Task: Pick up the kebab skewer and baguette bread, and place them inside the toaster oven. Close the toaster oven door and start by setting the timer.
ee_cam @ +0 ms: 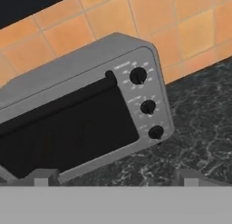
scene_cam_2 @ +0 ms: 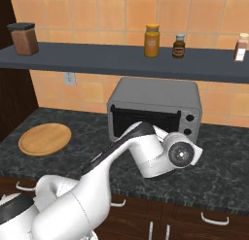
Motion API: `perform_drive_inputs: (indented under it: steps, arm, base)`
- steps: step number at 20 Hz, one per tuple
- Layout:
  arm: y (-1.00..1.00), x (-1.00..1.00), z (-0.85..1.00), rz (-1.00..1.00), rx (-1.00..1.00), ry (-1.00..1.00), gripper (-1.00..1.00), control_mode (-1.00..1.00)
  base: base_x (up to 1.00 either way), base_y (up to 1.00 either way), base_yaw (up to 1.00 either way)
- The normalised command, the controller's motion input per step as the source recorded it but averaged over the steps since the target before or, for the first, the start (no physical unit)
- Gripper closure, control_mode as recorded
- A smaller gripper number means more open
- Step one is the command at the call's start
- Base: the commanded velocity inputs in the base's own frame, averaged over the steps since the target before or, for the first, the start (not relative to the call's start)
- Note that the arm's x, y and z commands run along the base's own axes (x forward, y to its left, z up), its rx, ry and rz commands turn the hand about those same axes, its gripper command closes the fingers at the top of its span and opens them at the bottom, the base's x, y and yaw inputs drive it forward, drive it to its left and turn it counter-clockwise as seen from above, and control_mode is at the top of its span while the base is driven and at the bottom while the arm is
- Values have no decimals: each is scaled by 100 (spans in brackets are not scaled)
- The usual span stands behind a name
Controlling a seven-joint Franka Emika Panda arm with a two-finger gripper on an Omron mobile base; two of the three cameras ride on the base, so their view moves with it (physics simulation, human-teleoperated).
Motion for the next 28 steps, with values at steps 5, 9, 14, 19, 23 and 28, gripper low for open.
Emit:
perform_drive_inputs:
  steps: [5, 9, 14, 19, 23, 28]
  arm:
    - [-10, 3, 0, -14, 24, 0, -100, -100]
    - [-16, 29, 7, -19, 39, 0, -100, -100]
    - [-9, 29, -10, -6, 17, -5, -100, -100]
    - [-24, 3, -16, 1, -18, -21, -100, -100]
    - [-23, 2, -27, 6, -31, -19, -100, -100]
    - [-8, 7, -35, 4, -30, -9, -100, -100]
  base:
    - [0, 0, 0]
    - [0, 0, 0]
    - [0, 0, 0]
    - [0, 0, 0]
    - [0, 0, 0]
    - [0, 0, 0]
